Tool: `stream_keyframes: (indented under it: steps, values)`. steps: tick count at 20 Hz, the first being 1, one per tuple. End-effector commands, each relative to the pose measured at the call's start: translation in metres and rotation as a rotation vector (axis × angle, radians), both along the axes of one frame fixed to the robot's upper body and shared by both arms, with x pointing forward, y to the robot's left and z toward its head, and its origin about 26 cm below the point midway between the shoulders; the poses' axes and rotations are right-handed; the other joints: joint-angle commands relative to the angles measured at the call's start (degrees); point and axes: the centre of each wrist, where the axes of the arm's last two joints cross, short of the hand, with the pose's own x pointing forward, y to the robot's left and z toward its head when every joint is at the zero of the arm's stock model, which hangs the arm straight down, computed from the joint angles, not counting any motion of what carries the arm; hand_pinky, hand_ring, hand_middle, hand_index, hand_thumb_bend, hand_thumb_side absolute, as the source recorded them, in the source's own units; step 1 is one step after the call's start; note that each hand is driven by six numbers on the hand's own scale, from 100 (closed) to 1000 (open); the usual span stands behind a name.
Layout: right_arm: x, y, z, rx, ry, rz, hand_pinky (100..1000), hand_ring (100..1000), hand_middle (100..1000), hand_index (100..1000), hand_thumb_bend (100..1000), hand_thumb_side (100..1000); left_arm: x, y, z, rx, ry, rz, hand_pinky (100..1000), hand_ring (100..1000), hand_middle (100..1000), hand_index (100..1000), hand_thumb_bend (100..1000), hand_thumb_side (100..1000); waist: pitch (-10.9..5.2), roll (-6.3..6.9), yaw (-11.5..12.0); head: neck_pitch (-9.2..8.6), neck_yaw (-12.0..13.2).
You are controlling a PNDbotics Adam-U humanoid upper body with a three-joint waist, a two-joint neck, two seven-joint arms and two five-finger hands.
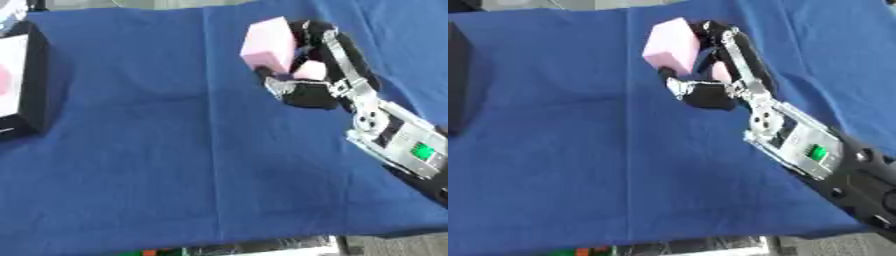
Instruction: Pick up the objects with one hand, pass them to the other hand, and then place them into the box on the other side of the table.
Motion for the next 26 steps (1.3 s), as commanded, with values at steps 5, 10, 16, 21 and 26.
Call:
stream_keyframes:
  steps: [5, 10, 16, 21, 26]
  values:
    - [-0.001, -0.002, 0.008, -0.029, -0.029, -0.002, 455, 631, 526, 561, 100, 100, -0.010, -0.031, 0.010, 0.091, 0.005, -0.150, 922, 783, 785, 804, 100, 616, -1.36, 0.47, 1.0, -0.12, -0.8]
    - [-0.001, -0.004, 0.007, -0.042, -0.034, -0.019, 455, 631, 526, 562, 100, 100, -0.015, -0.052, 0.011, 0.133, 0.017, -0.203, 923, 786, 792, 805, 100, 624, -1.48, 0.80, 1.8, -0.11, -1.1]
    - [-0.001, -0.004, 0.008, -0.044, -0.035, -0.021, 456, 633, 527, 563, 100, 100, -0.021, -0.075, 0.008, 0.128, 0.012, -0.229, 914, 785, 793, 806, 100, 589, -1.47, 0.94, 2.8, -0.11, -1.0]
    - [-0.001, -0.004, 0.008, -0.039, -0.044, -0.012, 457, 634, 526, 561, 100, 100, -0.025, -0.089, 0.004, 0.119, -0.033, -0.232, 907, 787, 794, 806, 100, 558, -1.58, 0.99, 3.0, -0.11, -0.9]
    - [-0.001, -0.002, 0.008, -0.050, -0.066, 0.005, 462, 634, 527, 562, 100, 100, -0.028, -0.099, 0.000, 0.153, -0.060, -0.219, 896, 795, 801, 807, 100, 507, -1.71, 0.98, 2.9, -0.11, -1.2]
